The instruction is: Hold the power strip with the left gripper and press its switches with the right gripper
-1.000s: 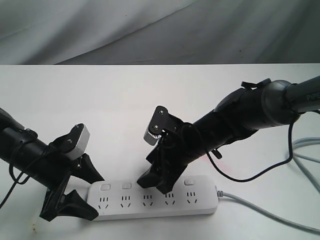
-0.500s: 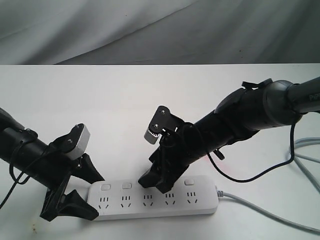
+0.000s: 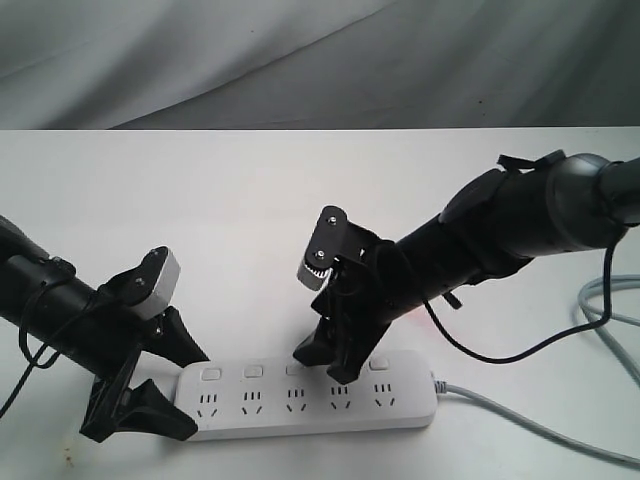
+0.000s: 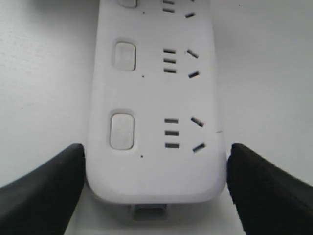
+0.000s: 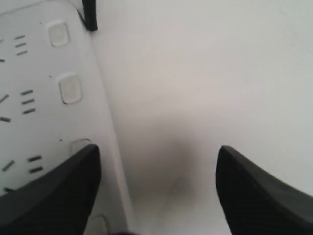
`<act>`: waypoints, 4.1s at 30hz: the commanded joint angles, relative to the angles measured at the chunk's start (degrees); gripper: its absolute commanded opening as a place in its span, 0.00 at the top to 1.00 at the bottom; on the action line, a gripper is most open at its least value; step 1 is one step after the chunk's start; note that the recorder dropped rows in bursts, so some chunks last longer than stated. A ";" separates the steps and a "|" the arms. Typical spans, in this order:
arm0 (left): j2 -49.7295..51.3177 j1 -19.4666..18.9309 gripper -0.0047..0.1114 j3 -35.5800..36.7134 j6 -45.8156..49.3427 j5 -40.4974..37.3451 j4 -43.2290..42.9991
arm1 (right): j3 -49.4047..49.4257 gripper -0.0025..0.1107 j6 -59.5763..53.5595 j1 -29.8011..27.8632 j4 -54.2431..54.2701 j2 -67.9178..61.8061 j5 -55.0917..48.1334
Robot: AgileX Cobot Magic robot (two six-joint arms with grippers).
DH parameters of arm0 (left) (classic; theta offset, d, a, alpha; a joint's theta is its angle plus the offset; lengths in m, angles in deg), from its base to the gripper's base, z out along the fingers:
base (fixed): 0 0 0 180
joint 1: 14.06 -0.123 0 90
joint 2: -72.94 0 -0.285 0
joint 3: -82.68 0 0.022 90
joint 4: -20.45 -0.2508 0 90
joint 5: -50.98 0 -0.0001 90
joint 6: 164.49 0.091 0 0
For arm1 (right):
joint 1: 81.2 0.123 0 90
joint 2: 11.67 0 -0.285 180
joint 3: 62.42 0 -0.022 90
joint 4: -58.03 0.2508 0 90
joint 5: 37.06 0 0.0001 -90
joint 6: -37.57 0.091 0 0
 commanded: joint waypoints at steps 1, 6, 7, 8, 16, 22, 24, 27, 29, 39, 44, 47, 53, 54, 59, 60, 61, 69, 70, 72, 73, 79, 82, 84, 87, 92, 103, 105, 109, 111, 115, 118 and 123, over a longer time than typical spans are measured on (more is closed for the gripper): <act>-0.01 0.28 0.41 -0.06 0.20 -1.05 0.36 | 0.51 0.43 -3.30 -0.35 -0.64 4.19 1.90; -0.01 0.28 0.41 -0.06 0.20 -1.05 0.36 | 0.51 0.43 -5.76 -0.48 -1.22 7.66 -1.40; -0.01 0.28 0.41 -0.06 0.20 -1.05 0.36 | 0.51 0.43 -6.03 -0.48 -1.52 8.13 -1.67; -0.01 0.28 0.41 -0.06 0.20 -1.05 0.36 | 0.51 0.43 -6.00 -0.90 -2.00 8.27 -2.29; -0.01 0.28 0.41 -0.06 0.20 -1.05 0.36 | 0.61 0.43 -6.03 -7.06 -1.63 8.12 -12.04; -0.01 0.28 0.41 -0.06 0.20 -1.05 0.36 | 0.61 0.43 -6.40 -6.84 -1.75 7.46 -12.04; -0.01 0.28 0.41 -0.06 0.20 -1.05 0.36 | 0.61 0.43 -6.40 -6.84 -1.75 6.29 -12.04; -0.01 0.28 0.41 -0.06 0.20 -1.05 0.36 | 0.61 0.43 -6.40 -6.84 -1.88 4.23 -12.04; -0.01 0.28 0.41 -0.06 0.20 -1.05 0.36 | 0.61 0.43 -6.40 -6.84 -1.88 3.41 -12.04; -0.01 0.28 0.41 -0.06 0.20 -1.05 0.36 | 0.61 0.43 -6.40 -6.73 -3.06 2.16 -9.21; -0.01 0.28 0.41 -0.06 0.20 -1.05 0.36 | 0.61 0.43 -6.40 -6.28 -3.20 2.16 -8.62; -0.01 0.28 0.41 -0.06 0.20 -1.05 0.36 | 0.61 0.43 -6.40 -6.04 -2.98 2.04 -8.62; -0.01 0.28 0.41 -0.06 0.20 -1.05 0.36 | 0.61 0.43 -6.40 -6.04 -2.58 0.22 -9.15; -0.01 0.28 0.41 -0.06 0.20 -1.05 0.36 | 0.61 0.43 -6.40 -6.04 -2.58 -0.08 -9.03; -0.01 0.28 0.41 -0.06 0.20 -1.05 0.36 | 0.61 0.43 -6.40 -6.04 -2.73 -0.10 -8.56; -0.01 0.28 0.41 -0.06 0.20 -1.05 0.36 | 0.61 0.43 -6.40 -6.04 -2.73 -0.10 -8.42; -0.01 0.28 0.41 -0.06 0.20 -1.05 0.36 | 0.61 0.43 -6.40 -6.04 -2.73 -0.10 -8.15; -0.01 0.28 0.41 -0.06 0.20 -1.05 0.36 | 0.61 0.43 -6.15 -6.04 -3.23 -1.71 -7.51; -0.01 0.28 0.41 -0.06 0.20 -1.05 0.36 | 0.61 0.43 -5.96 -6.04 -3.84 -2.14 -7.51; -0.01 0.28 0.41 -0.06 0.20 -1.05 0.36 | 0.61 0.43 -5.38 -6.04 -4.53 -2.39 -7.51; -0.01 0.28 0.41 -0.06 0.20 -1.05 0.36 | 0.61 0.43 -5.21 -6.04 -4.79 -2.42 -7.37; -0.01 0.28 0.41 -0.06 0.20 -1.05 0.36 | 0.61 0.43 -3.45 -6.04 -6.87 -2.74 -5.39; -0.01 0.28 0.41 -0.06 0.20 -1.05 0.36 | 0.61 0.43 -2.95 -6.04 -7.23 -2.74 -3.94; -0.01 0.28 0.41 -0.06 0.20 -1.05 0.36 | 0.61 0.43 -1.14 -6.04 -9.00 -2.74 -3.01; -0.01 0.28 0.41 -0.06 0.20 -1.05 0.36 | 0.61 0.43 0.08 -6.04 -10.40 -2.74 -2.58; -0.01 0.28 0.41 -0.06 0.20 -1.05 0.36 | 0.61 0.43 0.08 -6.04 -10.50 -2.74 -2.58; -0.01 0.28 0.41 -0.06 0.20 -1.05 0.36 | 2.95 0.43 0.08 -6.04 -9.06 -2.74 -1.39; -0.01 0.28 0.41 -0.06 0.20 -1.05 0.36 | 2.95 0.43 -1.12 -6.04 -6.77 -2.46 -2.54; -0.01 0.28 0.41 -0.06 0.20 -1.05 0.36 | 2.95 0.43 -5.10 -6.04 -0.69 1.14 -5.00; -0.01 0.28 0.41 -0.06 0.20 -1.05 0.36 | 2.95 0.43 -5.50 -6.26 0.04 4.20 -5.03; -0.01 0.28 0.41 -0.06 0.20 -1.05 0.36 | 2.95 0.43 -5.50 -7.79 -0.17 8.95 -5.92; -0.01 0.28 0.41 -0.06 0.20 -1.05 0.36 | 2.95 0.43 -4.63 -9.21 -2.58 9.93 -7.61; -0.01 0.28 0.41 -0.06 0.20 -1.05 0.36 | 4.76 0.43 -4.48 -9.79 -3.36 9.93 -6.92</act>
